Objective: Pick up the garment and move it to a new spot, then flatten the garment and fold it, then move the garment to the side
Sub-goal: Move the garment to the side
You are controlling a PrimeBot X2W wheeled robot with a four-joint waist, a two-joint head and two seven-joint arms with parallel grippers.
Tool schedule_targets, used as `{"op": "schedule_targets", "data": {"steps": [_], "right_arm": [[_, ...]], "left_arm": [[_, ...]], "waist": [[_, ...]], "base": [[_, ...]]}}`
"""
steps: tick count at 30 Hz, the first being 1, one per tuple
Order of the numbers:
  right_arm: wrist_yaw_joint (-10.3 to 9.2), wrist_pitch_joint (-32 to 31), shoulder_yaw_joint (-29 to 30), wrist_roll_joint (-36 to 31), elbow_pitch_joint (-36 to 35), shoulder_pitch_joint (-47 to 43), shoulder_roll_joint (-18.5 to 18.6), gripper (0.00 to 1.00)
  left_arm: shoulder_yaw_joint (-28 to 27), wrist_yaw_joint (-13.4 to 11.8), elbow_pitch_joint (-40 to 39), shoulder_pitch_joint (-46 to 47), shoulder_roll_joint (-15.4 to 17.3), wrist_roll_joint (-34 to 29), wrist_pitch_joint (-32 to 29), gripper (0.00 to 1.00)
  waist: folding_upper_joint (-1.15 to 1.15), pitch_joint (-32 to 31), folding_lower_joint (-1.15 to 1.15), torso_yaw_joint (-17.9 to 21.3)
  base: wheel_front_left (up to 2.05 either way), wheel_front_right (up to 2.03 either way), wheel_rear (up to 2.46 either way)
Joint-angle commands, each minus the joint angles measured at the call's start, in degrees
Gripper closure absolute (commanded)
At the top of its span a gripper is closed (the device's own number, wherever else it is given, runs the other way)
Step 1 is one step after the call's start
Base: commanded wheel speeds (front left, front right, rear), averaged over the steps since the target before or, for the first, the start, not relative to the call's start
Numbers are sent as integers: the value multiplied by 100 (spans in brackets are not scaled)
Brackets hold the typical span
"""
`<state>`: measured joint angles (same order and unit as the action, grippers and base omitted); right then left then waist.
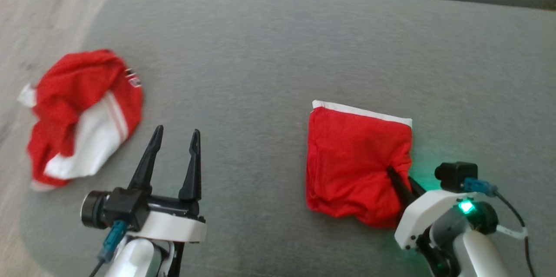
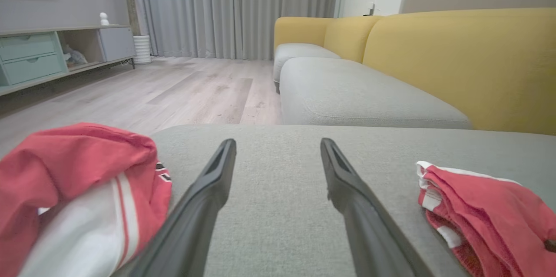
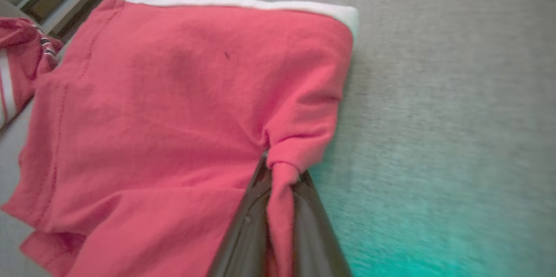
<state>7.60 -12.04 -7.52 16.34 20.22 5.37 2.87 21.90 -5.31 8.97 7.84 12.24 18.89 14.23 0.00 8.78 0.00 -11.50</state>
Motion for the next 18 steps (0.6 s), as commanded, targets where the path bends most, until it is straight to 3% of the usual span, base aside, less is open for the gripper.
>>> {"op": "schedule_targets", "data": {"steps": [1, 11, 18], "right_arm": [[-11, 42, -124, -44, -228, 158, 138, 100], [-11, -114, -219, -229, -660, 703, 674, 100], [-11, -172, 83, -369, -648, 1333, 1343, 100]], "left_arm": [[-266, -19, -205, 166, 90, 23, 61, 0], [-345, -4, -517, 207, 188, 25, 66, 0], [-206, 159, -755, 678, 305, -103, -58, 0]], "waist": [[0, 32, 0, 373], [0, 505, 0, 1797], [0, 1102, 0, 2178]], "base": [[0, 0, 0], [0, 0, 0], [0, 0, 0]]}}
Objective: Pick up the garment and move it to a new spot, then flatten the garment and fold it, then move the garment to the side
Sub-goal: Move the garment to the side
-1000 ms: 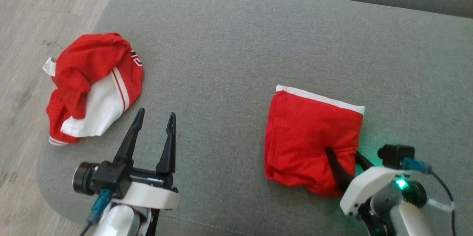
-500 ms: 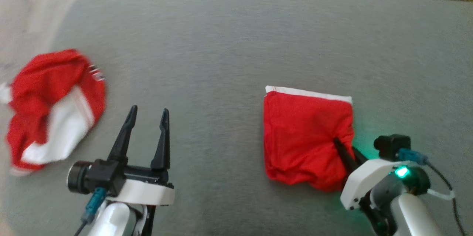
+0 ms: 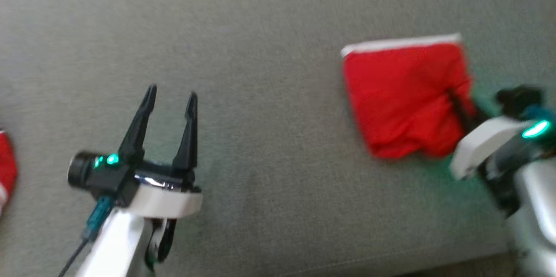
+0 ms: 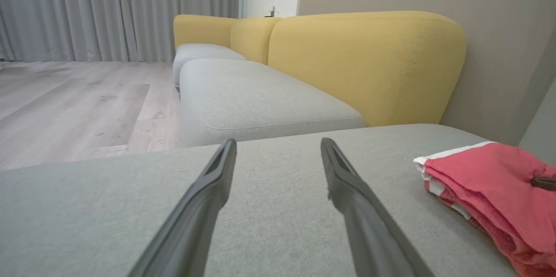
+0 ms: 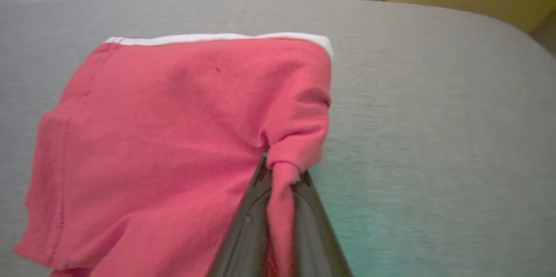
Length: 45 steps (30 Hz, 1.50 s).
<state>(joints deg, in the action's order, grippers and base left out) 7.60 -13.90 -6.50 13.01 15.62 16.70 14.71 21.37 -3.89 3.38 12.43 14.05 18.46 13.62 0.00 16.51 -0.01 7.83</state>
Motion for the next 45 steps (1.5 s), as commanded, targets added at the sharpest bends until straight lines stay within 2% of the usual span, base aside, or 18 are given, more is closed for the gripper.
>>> {"op": "schedule_targets", "data": {"steps": [1, 5, 12, 16, 19, 20, 21, 22, 29, 33, 38, 42, 45], "right_arm": [[-11, -3, 101, -71, -144, 276, 303, 100], [-11, -72, 604, -181, 72, 543, 862, 100], [-11, -296, 1508, -719, 494, 854, 1518, 100], [-11, -245, 2000, -1154, 731, 1118, 1748, 100], [-11, -161, 2371, -1529, 874, 1316, 1758, 100], [-11, -138, 2511, -1661, 919, 1376, 1724, 78], [-11, -102, 2651, -1796, 950, 1428, 1683, 33], [-11, -54, 2792, -1919, 971, 1476, 1624, 0], [-11, 140, 3490, -2469, 961, 1528, 1175, 0], [-11, 494, 3656, -2389, 732, 1293, 744, 0], [-11, 874, 3271, -2146, 27, 706, -18, 0], [-11, 984, 2744, -1952, -675, 139, -658, 0], [-11, 1014, 2290, -1796, -1117, -234, -974, 0]], "left_arm": [[-125, 48, -220, 290, 140, -81, -15, 0], [17, 170, -287, 560, 166, -169, -81, 0], [198, 336, -306, 995, 126, -257, -82, 0], [257, 418, -284, 1206, 112, -282, -57, 0], [278, 443, -244, 1308, 92, -292, -27, 0], [281, 444, -225, 1326, 84, -293, -17, 0], [284, 446, -204, 1339, 74, -288, -6, 0], [285, 449, -182, 1351, 68, -284, 4, 0], [251, 450, -25, 1321, 48, -232, 63, 0], [190, 384, 102, 1163, 66, -202, 90, 0], [31, 225, 260, 812, 140, -116, 106, 0], [-115, 88, 360, 534, 196, -23, 113, 0], [-230, -3, 435, 377, 220, 61, 116, 0]], "waist": [[0, 407, 1, 250], [0, 706, 1, 166], [0, 1121, 1, -142], [0, 1304, 1, -295], [0, 1387, 1, -363], [0, 1398, 1, -376], [0, 1407, 1, -387], [0, 1412, 1, -398], [0, 1295, 1, -430], [0, 1047, 1, -424], [0, 627, 1, -395], [0, 310, 1, -463], [0, 109, 1, -577]], "base": [[0, 0, 0], [0, 0, 0], [0, 0, 0], [0, 0, 0], [0, 0, 0], [0, 0, 0], [0, 0, 0], [0, 0, 0], [0, 0, 0], [0, 0, 0], [0, 0, 0], [0, 0, 0], [0, 0, 0]]}}
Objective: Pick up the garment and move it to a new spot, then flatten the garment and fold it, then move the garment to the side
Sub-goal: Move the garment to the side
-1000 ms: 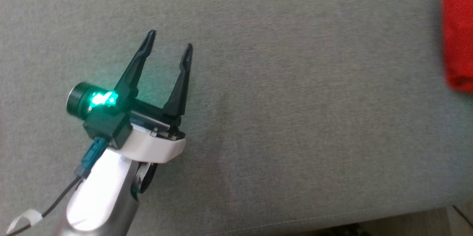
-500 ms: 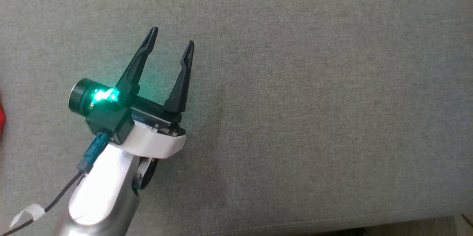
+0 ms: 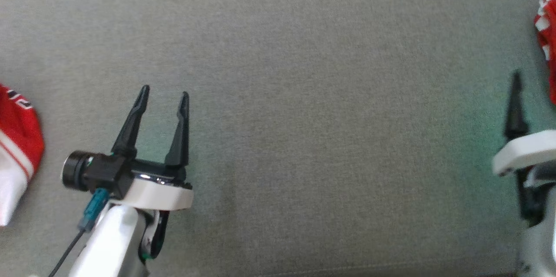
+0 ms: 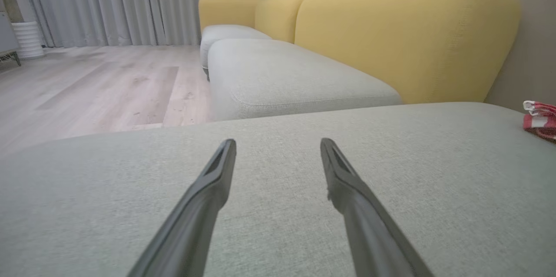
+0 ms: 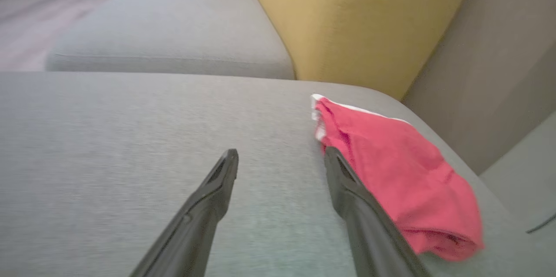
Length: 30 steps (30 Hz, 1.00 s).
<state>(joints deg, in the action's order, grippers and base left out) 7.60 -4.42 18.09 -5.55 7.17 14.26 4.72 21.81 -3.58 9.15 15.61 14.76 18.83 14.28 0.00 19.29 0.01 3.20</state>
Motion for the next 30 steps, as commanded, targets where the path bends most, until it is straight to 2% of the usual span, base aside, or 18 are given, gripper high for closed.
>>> {"op": "schedule_targets", "data": {"steps": [1, 7, 14, 30], "right_arm": [[-11, 74, -330, 104, -400, -98, -42, 0], [-11, 182, -1163, 695, -820, -528, -177, 0], [-11, 339, -1673, 1334, -1007, -1015, -183, 0], [-11, 111, -1726, 1638, -1682, -2234, -184, 0]], "left_arm": [[-306, -65, -118, 17, 153, 44, 51, 0], [-532, -234, 3, -182, 193, 188, 56, 0], [-715, -376, 27, -543, 309, 339, -2, 0], [-468, -551, -224, -1338, 339, 378, -400, 0]], "waist": [[0, -230, -1, -163], [0, -550, -1, -444], [0, -994, -1, -591], [0, -1720, -1, -466]], "base": [[0, 0, 0], [0, 0, 0], [0, 0, 0], [0, 0, 0]]}}
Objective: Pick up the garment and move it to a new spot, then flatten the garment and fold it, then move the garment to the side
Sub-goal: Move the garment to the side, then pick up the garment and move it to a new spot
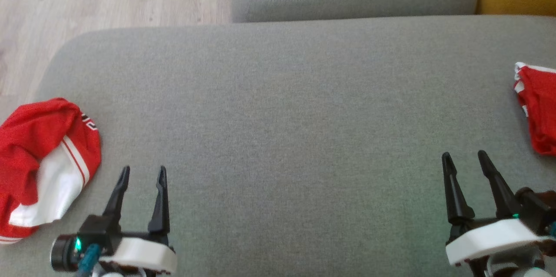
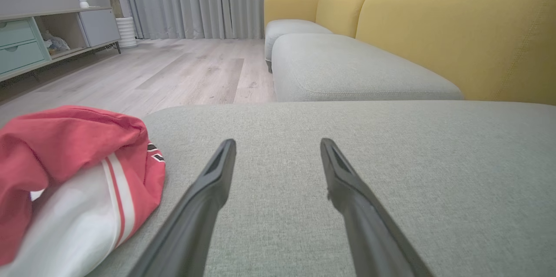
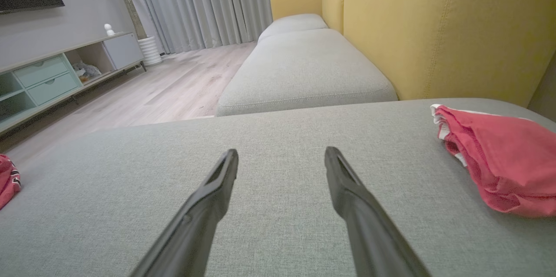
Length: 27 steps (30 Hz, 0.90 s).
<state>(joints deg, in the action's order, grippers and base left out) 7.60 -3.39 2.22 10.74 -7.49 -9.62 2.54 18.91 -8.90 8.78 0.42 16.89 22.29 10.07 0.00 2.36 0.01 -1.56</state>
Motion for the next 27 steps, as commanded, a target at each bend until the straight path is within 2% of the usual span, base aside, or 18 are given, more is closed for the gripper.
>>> {"op": "schedule_targets", "data": {"steps": [1, 11, 27], "right_arm": [[-11, -18, -138, 5, -255, 112, 34, 0], [-11, -211, -138, -36, -535, -131, 34, 0], [-11, -284, -78, -47, -622, -102, 34, 0]], "left_arm": [[-165, -30, -202, 136, 125, 37, 4, 0], [-96, -117, -337, -79, 164, 62, -141, 0], [-95, -152, -408, 74, 202, 90, -86, 0]], "waist": [[0, -65, -1, 13], [0, -247, -1, 6], [0, -136, -1, -149]], "base": [[0, 0, 0], [0, 0, 0], [0, 0, 0]]}}
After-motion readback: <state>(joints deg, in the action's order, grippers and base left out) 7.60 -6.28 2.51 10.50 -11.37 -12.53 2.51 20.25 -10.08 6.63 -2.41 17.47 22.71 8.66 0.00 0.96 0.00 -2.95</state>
